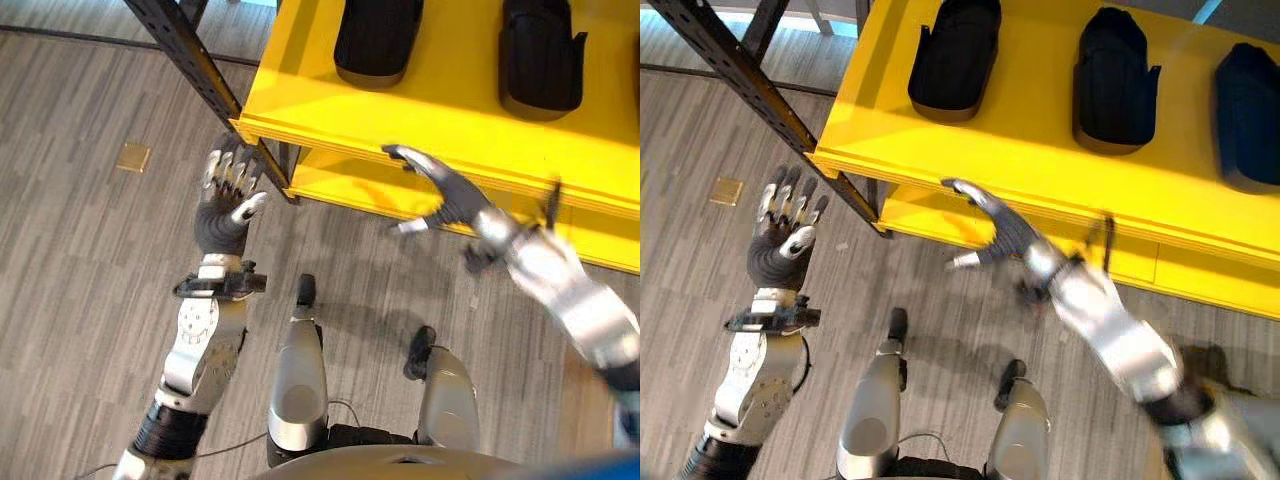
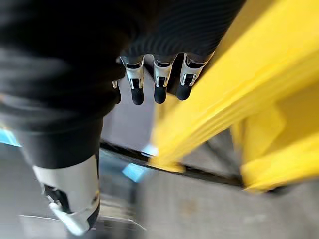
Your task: Move parts from the plastic box to the shelf.
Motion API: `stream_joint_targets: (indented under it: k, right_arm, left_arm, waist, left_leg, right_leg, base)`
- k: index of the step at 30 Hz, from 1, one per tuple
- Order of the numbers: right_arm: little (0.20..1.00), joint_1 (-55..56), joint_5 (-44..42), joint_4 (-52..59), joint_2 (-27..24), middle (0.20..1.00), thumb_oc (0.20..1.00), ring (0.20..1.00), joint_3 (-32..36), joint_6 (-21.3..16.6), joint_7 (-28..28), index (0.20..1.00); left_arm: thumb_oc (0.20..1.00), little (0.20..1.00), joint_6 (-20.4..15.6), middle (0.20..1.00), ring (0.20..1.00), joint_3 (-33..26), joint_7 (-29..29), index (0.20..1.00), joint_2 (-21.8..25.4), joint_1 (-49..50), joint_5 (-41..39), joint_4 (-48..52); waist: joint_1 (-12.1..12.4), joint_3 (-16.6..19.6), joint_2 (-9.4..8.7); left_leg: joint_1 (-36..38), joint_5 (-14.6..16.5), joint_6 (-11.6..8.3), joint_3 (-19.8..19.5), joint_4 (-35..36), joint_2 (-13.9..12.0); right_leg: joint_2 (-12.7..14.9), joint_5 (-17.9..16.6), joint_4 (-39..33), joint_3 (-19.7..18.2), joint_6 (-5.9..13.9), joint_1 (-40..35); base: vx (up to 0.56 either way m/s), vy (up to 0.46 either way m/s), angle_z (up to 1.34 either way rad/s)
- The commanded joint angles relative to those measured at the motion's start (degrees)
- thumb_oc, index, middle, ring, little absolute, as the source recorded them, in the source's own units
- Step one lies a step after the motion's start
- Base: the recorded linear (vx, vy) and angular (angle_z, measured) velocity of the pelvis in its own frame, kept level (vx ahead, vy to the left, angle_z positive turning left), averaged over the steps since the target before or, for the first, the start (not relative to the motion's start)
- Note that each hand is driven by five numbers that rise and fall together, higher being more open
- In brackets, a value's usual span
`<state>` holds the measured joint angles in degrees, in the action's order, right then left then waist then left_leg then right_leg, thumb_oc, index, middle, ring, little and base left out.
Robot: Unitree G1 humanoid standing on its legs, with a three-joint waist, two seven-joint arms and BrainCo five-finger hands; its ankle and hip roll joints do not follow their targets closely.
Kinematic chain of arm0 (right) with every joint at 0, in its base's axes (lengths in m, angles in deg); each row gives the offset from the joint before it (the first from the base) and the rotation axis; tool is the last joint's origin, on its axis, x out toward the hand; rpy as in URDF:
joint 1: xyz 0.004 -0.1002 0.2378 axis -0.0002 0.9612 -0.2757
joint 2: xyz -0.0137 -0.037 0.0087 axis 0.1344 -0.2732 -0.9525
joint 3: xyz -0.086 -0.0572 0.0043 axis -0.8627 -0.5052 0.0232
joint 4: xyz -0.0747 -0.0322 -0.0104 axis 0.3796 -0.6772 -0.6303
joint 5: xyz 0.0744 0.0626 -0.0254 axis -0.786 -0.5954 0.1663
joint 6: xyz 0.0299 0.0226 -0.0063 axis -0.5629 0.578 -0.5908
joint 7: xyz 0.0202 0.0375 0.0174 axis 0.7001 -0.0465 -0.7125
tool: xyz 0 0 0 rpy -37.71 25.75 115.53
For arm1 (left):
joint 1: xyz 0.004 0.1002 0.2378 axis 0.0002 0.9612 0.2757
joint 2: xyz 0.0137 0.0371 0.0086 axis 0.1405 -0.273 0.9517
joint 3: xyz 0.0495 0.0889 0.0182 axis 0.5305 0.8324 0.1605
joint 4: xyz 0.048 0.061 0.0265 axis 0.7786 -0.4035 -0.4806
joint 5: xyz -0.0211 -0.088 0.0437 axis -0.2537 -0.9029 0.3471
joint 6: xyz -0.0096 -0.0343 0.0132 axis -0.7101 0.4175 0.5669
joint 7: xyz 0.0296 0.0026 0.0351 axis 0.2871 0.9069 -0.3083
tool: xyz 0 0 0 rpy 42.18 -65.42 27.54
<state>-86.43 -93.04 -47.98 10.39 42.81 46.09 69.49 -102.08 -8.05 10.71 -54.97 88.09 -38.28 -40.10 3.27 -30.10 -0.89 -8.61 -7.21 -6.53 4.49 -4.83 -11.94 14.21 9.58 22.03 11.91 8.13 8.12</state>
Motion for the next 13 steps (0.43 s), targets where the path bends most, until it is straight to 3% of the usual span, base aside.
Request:
stream_joint_targets:
  k: [1,3,4,9,13]
  right_arm:
    - [1.000,-3.8,-5.0,-6.7,1.3,1.000,1.000,1.000,4.6,-12.5,5.6,1.000]
    - [1.000,4.6,-3.4,-8.8,3.3,1.000,1.000,1.000,8.6,-17.9,5.2,1.000]
    - [1.000,8.5,-0.9,-9.6,3.9,1.000,1.000,1.000,10.6,-18.7,8.4,1.000]
    - [1.000,12.9,-1.8,-12.9,4.3,1.000,1.000,1.000,16.1,-19.2,17.9,1.000]
    - [1.000,14.2,-1.1,-13.5,5.3,1.000,1.000,1.000,17.4,-17.7,19.7,1.000]
  left_arm:
    - [1.000,1.000,-1.6,1.000,1.000,-0.8,5.3,1.000,2.1,-0.1,-1.8,2.1]
    - [1.000,1.000,-1.0,1.000,1.000,-1.7,8.0,1.000,1.1,4.1,-4.4,0.5]
    - [1.000,1.000,0.2,1.000,1.000,-2.0,11.1,1.000,1.1,5.9,-6.2,-0.2]
    - [1.000,1.000,-1.5,1.000,1.000,-3.1,13.5,1.000,2.8,9.1,-7.9,-0.9]
    - [1.000,1.000,-1.5,1.000,1.000,-4.7,11.6,1.000,2.9,10.3,-8.3,-0.8]
  waist:
    - [-0.8,6.0,-1.00]
    - [-3.1,10.2,-1.26]
    - [-4.2,12.8,-1.27]
    - [-6.3,16.8,-0.18]
    - [-7.0,18.0,0.30]
  left_leg:
    - [3.6,4.8,2.43,2.0,-0.1,2.2]
    - [6.5,3.4,2.11,3.6,2.8,0.8]
    - [8.4,2.5,1.80,4.7,4.9,-0.3]
    - [12.3,1.6,0.47,7.5,9.0,-2.1]
    - [13.6,2.2,0.24,8.4,9.7,-1.9]
  right_leg:
    - [-5.0,-3.5,-5.3,-0.6,-2.33,-2.5]
    - [-5.1,-5.8,-9.4,-1.7,-1.50,-4.5]
    - [-5.1,-7.2,-12.1,-2.2,-1.21,-6.1]
    - [-4.9,-9.5,-18.7,-2.6,-0.48,-9.7]
    - [-4.7,-10.9,-22.0,-3.2,-0.07,-10.7]
  base:
    - [-0.02,-0.007,-0.36]
    - [0.02,-0.005,-0.45]
    - [0.01,0.004,-0.66]
    - [-0.03,0.024,-0.29]
    - [-0.01,0.016,-0.06]
